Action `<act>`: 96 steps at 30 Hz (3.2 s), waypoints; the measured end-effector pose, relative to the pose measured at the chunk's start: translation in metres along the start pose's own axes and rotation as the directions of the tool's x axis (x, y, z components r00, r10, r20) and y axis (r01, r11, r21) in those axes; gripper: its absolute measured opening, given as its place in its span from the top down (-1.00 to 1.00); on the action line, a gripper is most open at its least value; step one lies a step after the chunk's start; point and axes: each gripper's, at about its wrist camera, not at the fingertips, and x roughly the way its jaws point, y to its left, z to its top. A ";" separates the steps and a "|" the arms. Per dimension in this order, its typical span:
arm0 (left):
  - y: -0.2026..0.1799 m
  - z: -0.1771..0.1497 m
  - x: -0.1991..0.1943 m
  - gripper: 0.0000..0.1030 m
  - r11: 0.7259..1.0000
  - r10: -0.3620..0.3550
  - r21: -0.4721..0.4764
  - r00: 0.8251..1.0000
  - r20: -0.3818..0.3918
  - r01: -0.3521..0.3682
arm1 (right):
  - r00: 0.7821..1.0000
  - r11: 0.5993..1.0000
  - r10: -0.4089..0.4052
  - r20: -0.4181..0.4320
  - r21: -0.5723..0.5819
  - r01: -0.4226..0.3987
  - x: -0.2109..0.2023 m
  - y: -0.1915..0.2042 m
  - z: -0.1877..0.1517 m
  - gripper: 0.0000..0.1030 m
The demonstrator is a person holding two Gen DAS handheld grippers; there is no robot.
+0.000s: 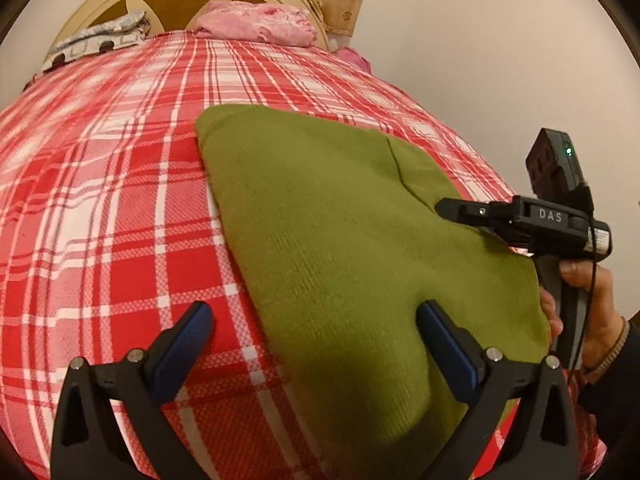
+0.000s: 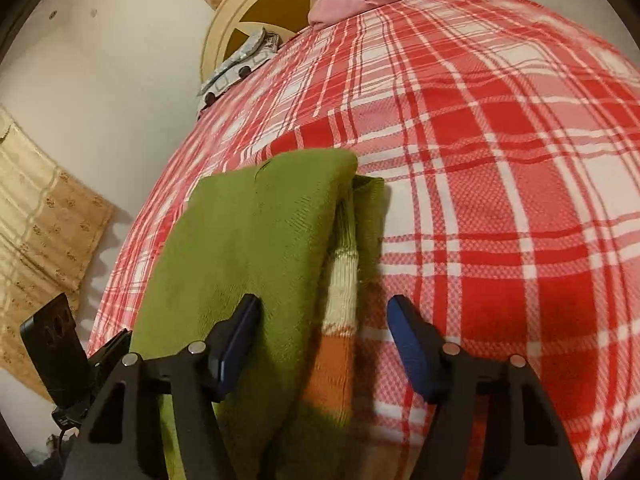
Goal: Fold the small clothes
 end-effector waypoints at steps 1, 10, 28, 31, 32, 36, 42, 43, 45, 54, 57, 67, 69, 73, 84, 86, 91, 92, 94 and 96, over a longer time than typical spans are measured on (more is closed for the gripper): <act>0.001 0.000 0.002 -1.00 1.000 -0.010 -0.008 1.000 -0.003 0.010 | 1.000 1.000 0.016 0.004 0.010 -0.016 0.000 -0.002 0.000 -0.28; -0.001 0.000 0.010 -1.00 0.999 -0.033 -0.025 0.999 -0.007 0.033 | 0.996 0.996 0.085 -0.002 -0.003 -0.085 0.016 0.005 0.004 -0.13; -0.015 0.001 -0.013 0.14 0.998 -0.052 0.038 0.998 0.027 0.051 | 0.995 0.998 0.051 0.089 -0.041 -0.048 0.002 0.032 -0.010 0.32; -0.015 -0.003 -0.023 0.19 0.998 -0.040 0.048 0.999 0.028 0.039 | 0.994 0.998 0.055 0.095 -0.042 -0.051 -0.003 0.042 -0.016 0.33; -0.014 -0.004 -0.028 0.20 0.998 -0.036 0.049 0.999 0.027 0.034 | 0.994 0.998 0.052 0.094 -0.045 -0.048 -0.004 0.046 -0.019 0.33; -0.011 -0.011 -0.051 0.22 0.998 -0.013 0.055 0.999 0.042 0.010 | 0.993 0.997 0.075 0.090 -0.044 -0.071 -0.008 0.060 -0.032 0.33; -0.005 -0.028 -0.088 0.23 0.997 0.049 0.063 0.996 0.070 -0.054 | 0.988 0.990 0.132 0.085 -0.058 -0.127 -0.011 0.090 -0.056 0.33; -0.003 -0.031 -0.095 0.23 0.996 0.061 0.062 0.995 0.076 -0.066 | 0.986 0.989 0.142 0.083 -0.062 -0.137 -0.011 0.097 -0.059 0.33; 0.001 -0.038 -0.107 0.23 0.995 0.080 0.060 0.993 0.086 -0.085 | 0.984 0.986 0.160 0.078 -0.069 -0.155 -0.010 0.109 -0.066 0.33; 0.024 -0.065 -0.156 0.23 0.987 0.161 -0.009 0.980 0.119 -0.161 | 0.972 0.967 0.233 0.040 -0.115 -0.227 0.001 0.174 -0.097 0.34; 0.033 -0.075 -0.171 0.23 0.984 0.175 -0.036 0.976 0.131 -0.172 | 0.971 0.963 0.240 0.019 -0.135 -0.235 0.006 0.196 -0.108 0.34; 0.069 -0.110 -0.206 0.23 0.974 0.211 -0.113 0.965 0.158 -0.195 | 0.966 0.942 0.256 -0.043 -0.212 -0.259 0.024 0.256 -0.136 0.34; 0.078 -0.117 -0.213 0.23 0.971 0.220 -0.134 0.962 0.161 -0.200 | 0.963 0.937 0.261 -0.058 -0.223 -0.268 0.031 0.267 -0.141 0.34; 0.095 -0.128 -0.224 0.23 0.962 0.244 -0.166 0.955 0.169 -0.217 | 0.957 0.927 0.276 -0.089 -0.240 -0.290 0.045 0.290 -0.148 0.34; 0.134 -0.156 -0.250 0.23 0.934 0.313 -0.233 0.933 0.177 -0.269 | 0.934 0.899 0.315 -0.166 -0.264 -0.350 0.089 0.343 -0.162 0.34; 0.140 -0.161 -0.253 0.23 0.929 0.320 -0.250 0.931 0.175 -0.273 | 0.931 0.895 0.319 -0.180 -0.267 -0.358 0.095 0.350 -0.165 0.34; 0.152 -0.173 -0.259 0.23 0.917 0.335 -0.283 0.927 0.168 -0.280 | 0.920 0.884 0.330 -0.213 -0.273 -0.380 0.111 0.366 -0.175 0.34; 0.155 -0.176 -0.262 0.23 0.914 0.339 -0.291 0.926 0.166 -0.282 | 0.918 0.882 0.331 -0.218 -0.274 -0.383 0.113 0.369 -0.177 0.34; 0.159 -0.180 -0.266 0.23 0.910 0.345 -0.300 0.924 0.164 -0.286 | 0.913 0.877 0.337 -0.231 -0.275 -0.394 0.119 0.374 -0.181 0.34; 0.162 -0.183 -0.271 0.23 0.906 0.353 -0.307 0.922 0.163 -0.292 | 0.907 0.872 0.343 -0.244 -0.276 -0.404 0.123 0.379 -0.184 0.34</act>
